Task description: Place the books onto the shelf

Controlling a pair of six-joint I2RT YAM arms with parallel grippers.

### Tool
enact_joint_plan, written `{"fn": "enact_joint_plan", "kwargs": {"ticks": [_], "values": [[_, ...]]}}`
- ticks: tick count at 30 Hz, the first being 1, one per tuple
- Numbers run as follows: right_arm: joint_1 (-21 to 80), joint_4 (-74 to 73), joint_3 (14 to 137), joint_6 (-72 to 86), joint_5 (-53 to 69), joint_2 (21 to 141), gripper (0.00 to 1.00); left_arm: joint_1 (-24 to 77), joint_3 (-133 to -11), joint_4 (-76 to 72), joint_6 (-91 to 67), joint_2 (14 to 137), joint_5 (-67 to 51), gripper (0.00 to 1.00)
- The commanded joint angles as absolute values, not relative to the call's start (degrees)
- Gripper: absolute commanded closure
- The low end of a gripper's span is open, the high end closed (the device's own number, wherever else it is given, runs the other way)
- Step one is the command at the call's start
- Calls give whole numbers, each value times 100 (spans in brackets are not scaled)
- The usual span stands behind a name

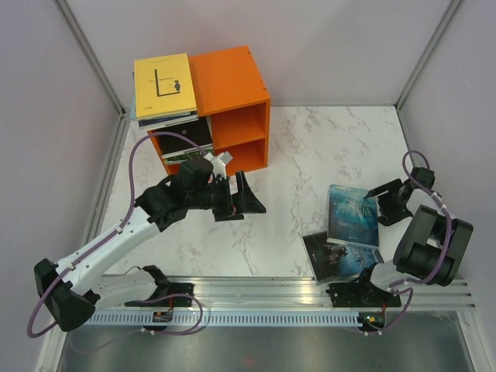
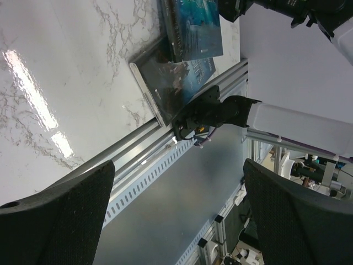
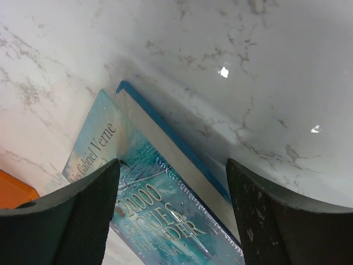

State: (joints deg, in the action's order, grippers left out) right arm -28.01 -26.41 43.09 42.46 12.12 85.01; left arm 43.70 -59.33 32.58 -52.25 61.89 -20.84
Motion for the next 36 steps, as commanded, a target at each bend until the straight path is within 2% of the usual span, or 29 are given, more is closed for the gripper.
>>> {"fn": "enact_joint_plan", "kwargs": {"ticks": [1, 9, 16, 17, 19, 24, 29, 30, 32, 33, 35, 36], "values": [[-2760, -2558, 3780, 4096, 1177, 8736, 19, 4272, -5889, 3023, -4896, 6222, -2566, 1], [-2733, -1847, 2989, 3946, 1880, 8710, 20, 4263, -5801, 2980, -5001, 6311, -2522, 2], [-2663, -626, 2347, 4104, 2881, 8920, 24, 4263, -5652, 2830, -5308, 6284, -2461, 4], [-2593, -137, 2225, 4148, 3205, 9147, 27, 4263, -5590, 2787, -5430, 6241, -2400, 4], [-2540, -54, 2197, 4131, 3313, 9219, 30, 4254, -5581, 2751, -5475, 6232, -2365, 4], [-2496, 184, 2250, 3824, 3524, 9395, 46, 4263, -5458, 2672, -5713, 6161, -2259, 5], [-2391, 79, 2478, 3350, 3647, 9728, 49, 4280, -5379, 2602, -5871, 6117, -2118, 7], [-2338, 36, 2566, 3262, 3647, 9756, 55, 4289, -5362, 2593, -5915, 6108, -2101, 7], [-2259, 35, 2636, 3270, 3560, 9791, 58, 4324, -5335, 2584, -5976, 6091, -2013, 7], [-2172, 18, 2698, 3287, 3542, 9782, 64, 4324, -5318, 2567, -5994, 6082, -1995, 7], [-2083, 35, 2759, 3270, 3525, 9791, 70, 4333, -5300, 2540, -6055, 6065, -1925, 8], [-2005, 26, 2821, 3235, 3524, 9782, 81, 4350, -5300, 2505, -6099, 6047, -1899, 8]]}}
